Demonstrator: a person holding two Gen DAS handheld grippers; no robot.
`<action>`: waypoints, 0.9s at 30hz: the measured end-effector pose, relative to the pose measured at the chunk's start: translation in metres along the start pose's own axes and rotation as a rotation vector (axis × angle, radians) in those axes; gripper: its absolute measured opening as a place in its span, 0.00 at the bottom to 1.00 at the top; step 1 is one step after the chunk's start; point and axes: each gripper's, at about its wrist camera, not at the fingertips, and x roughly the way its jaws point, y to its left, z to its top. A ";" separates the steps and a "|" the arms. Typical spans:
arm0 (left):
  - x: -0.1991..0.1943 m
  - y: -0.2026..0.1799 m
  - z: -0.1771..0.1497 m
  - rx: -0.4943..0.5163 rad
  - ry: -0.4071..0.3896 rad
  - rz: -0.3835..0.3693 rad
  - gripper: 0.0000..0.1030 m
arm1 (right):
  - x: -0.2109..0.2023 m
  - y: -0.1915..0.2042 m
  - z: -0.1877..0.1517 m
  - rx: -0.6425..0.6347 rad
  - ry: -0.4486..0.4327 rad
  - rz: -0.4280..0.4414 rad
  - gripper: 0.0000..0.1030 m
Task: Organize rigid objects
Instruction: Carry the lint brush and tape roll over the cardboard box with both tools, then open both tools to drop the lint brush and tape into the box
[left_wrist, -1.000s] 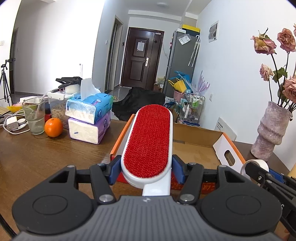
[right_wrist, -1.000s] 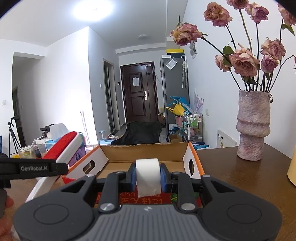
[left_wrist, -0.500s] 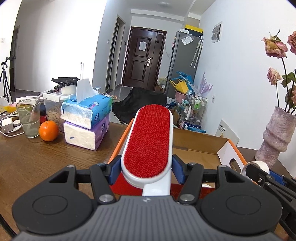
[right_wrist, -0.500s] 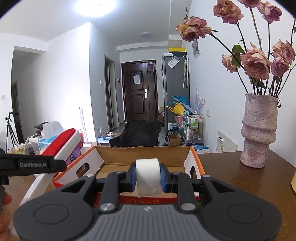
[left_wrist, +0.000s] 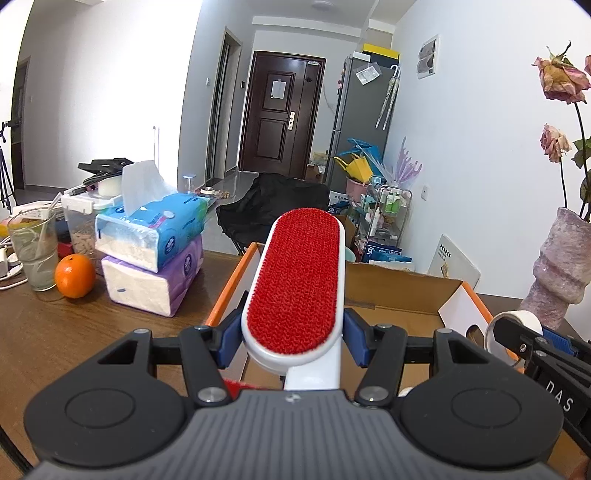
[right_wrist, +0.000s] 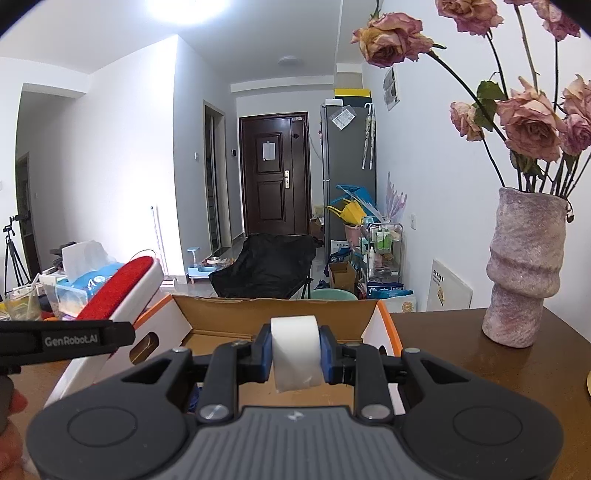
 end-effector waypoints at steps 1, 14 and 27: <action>0.003 -0.001 0.001 0.000 0.000 0.000 0.56 | 0.002 0.000 0.001 -0.002 0.002 -0.001 0.24; 0.041 -0.014 0.012 0.032 0.012 0.009 0.56 | 0.035 -0.006 0.015 -0.005 0.016 -0.030 0.24; 0.071 -0.013 0.014 0.061 0.078 0.057 0.57 | 0.057 -0.008 0.016 -0.011 0.057 -0.039 0.24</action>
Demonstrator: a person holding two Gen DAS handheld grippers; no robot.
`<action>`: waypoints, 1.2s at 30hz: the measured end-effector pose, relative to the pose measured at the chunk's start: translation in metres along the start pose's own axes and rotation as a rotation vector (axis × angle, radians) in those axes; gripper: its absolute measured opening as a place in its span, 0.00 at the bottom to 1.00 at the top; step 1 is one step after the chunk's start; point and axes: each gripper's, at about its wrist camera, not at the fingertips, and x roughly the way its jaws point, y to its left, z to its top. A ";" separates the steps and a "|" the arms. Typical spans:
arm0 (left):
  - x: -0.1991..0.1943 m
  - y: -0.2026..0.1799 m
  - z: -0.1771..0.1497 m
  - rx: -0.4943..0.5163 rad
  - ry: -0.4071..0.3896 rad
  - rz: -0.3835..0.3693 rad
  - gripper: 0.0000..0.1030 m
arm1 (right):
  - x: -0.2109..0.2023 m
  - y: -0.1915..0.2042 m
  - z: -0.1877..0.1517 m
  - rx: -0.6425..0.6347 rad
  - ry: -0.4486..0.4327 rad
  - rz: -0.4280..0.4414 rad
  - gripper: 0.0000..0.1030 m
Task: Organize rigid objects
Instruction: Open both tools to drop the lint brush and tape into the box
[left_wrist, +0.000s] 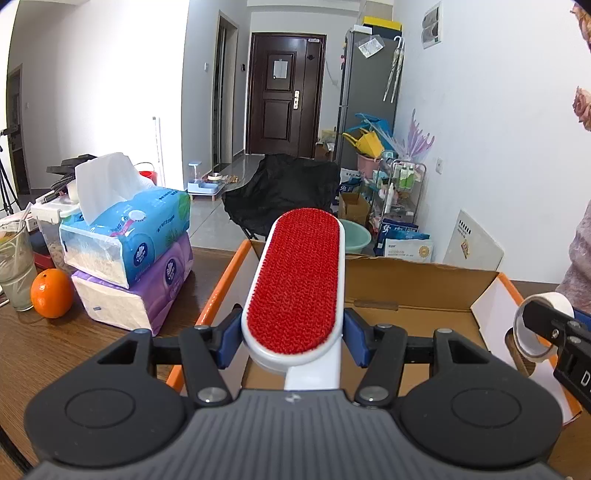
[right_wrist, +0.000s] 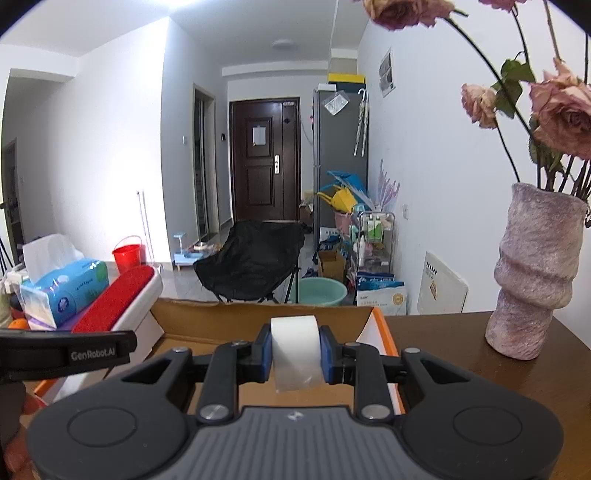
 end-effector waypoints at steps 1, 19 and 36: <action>0.001 0.000 0.000 0.002 0.003 0.001 0.57 | 0.002 0.000 -0.001 -0.001 0.008 0.001 0.24; -0.026 0.005 0.009 0.033 -0.011 0.075 1.00 | 0.007 -0.003 -0.005 -0.018 0.058 -0.110 1.00; -0.031 0.004 0.004 0.050 0.009 0.067 1.00 | 0.003 -0.005 -0.008 -0.033 0.073 -0.095 1.00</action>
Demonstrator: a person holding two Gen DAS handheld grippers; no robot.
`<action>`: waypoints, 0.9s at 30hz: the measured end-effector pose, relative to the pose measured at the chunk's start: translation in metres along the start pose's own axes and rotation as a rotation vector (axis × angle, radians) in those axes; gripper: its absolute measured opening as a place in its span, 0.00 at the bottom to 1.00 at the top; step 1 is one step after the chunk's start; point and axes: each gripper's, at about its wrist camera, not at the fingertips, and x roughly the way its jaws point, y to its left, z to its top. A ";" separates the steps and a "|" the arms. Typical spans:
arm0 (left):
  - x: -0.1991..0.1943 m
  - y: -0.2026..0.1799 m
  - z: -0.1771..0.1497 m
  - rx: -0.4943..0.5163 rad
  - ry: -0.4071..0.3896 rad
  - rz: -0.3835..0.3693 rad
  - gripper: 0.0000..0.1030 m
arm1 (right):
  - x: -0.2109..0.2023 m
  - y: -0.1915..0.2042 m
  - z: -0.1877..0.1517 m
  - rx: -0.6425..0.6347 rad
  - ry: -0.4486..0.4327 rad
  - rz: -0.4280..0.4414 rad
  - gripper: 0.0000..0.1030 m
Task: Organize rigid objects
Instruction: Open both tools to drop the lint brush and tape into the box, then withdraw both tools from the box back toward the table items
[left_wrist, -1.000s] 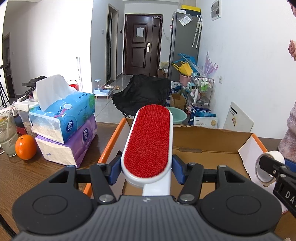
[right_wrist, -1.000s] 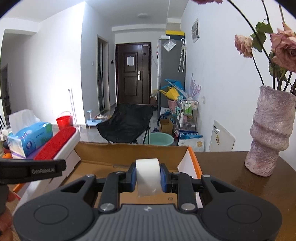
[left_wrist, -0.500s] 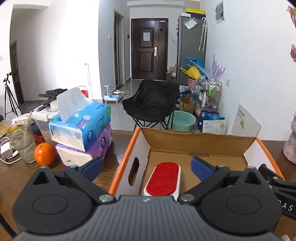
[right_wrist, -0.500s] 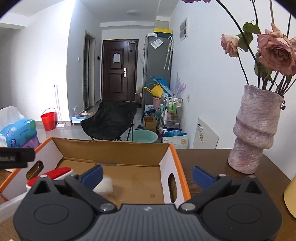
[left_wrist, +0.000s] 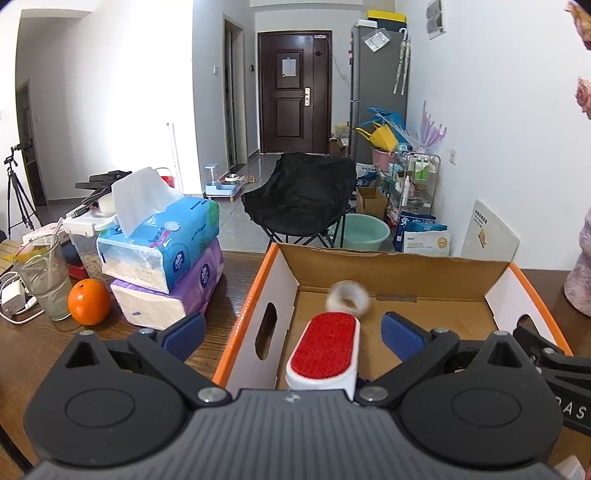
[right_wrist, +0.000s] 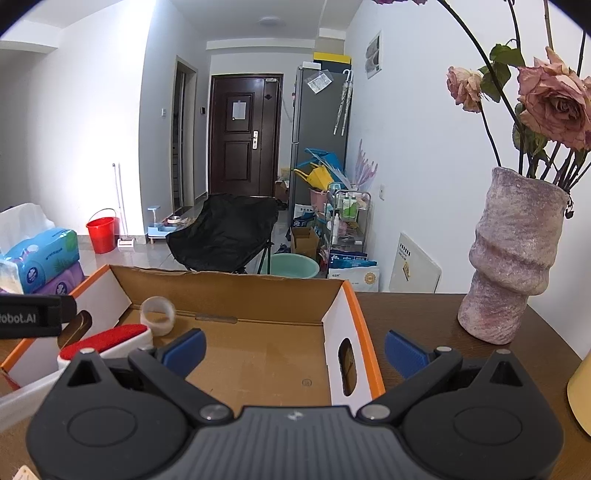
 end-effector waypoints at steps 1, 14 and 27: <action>-0.002 -0.001 -0.001 0.004 0.001 -0.001 1.00 | -0.002 0.000 0.000 -0.001 -0.003 0.003 1.00; -0.040 0.008 -0.013 -0.001 -0.032 -0.026 1.00 | -0.037 -0.003 -0.008 -0.009 -0.032 0.007 1.00; -0.078 0.009 -0.035 0.017 -0.037 -0.043 1.00 | -0.078 -0.012 -0.028 -0.003 -0.046 0.017 1.00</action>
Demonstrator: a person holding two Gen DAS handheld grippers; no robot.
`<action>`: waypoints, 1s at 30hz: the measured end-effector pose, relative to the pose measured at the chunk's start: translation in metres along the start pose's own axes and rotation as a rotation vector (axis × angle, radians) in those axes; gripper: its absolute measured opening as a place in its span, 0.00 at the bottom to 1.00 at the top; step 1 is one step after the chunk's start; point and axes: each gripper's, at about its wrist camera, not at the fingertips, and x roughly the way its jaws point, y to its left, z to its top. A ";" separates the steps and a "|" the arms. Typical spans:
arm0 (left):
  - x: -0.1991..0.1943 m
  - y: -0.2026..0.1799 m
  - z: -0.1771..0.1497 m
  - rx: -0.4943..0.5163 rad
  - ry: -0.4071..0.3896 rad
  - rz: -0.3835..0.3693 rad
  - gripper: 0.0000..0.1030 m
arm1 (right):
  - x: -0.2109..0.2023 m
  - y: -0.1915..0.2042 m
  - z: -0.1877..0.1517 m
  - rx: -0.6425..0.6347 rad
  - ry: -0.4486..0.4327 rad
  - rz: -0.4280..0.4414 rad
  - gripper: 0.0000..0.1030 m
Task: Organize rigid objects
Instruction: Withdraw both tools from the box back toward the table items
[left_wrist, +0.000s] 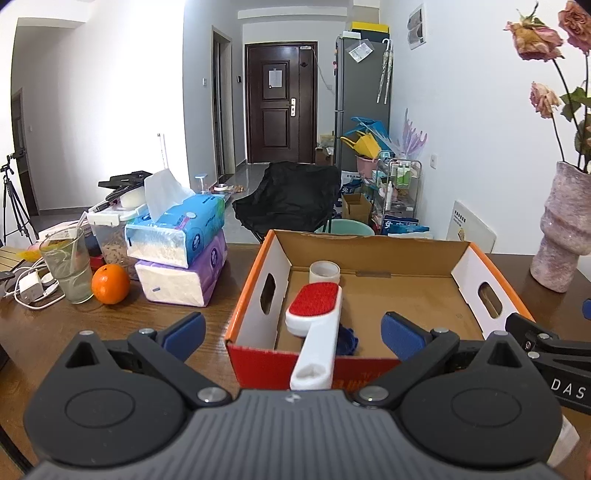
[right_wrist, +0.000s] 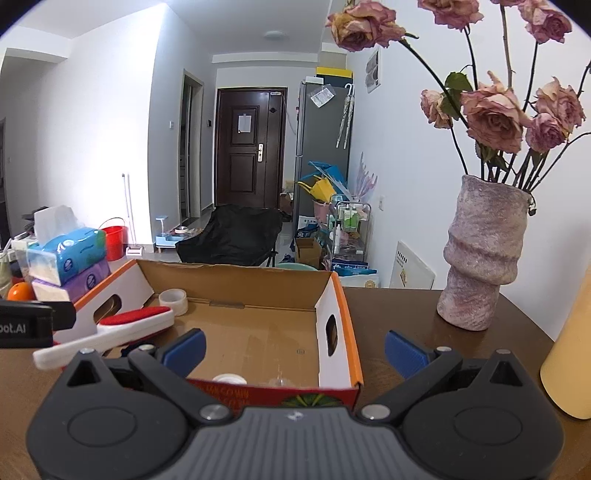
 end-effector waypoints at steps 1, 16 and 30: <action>-0.003 0.000 -0.002 0.001 0.000 -0.001 1.00 | -0.004 0.000 -0.001 0.000 -0.002 0.001 1.00; -0.052 0.003 -0.034 -0.003 -0.002 -0.036 1.00 | -0.061 -0.009 -0.029 0.008 -0.005 0.005 1.00; -0.093 0.000 -0.072 0.007 0.000 -0.040 1.00 | -0.118 -0.013 -0.069 0.033 -0.048 0.018 1.00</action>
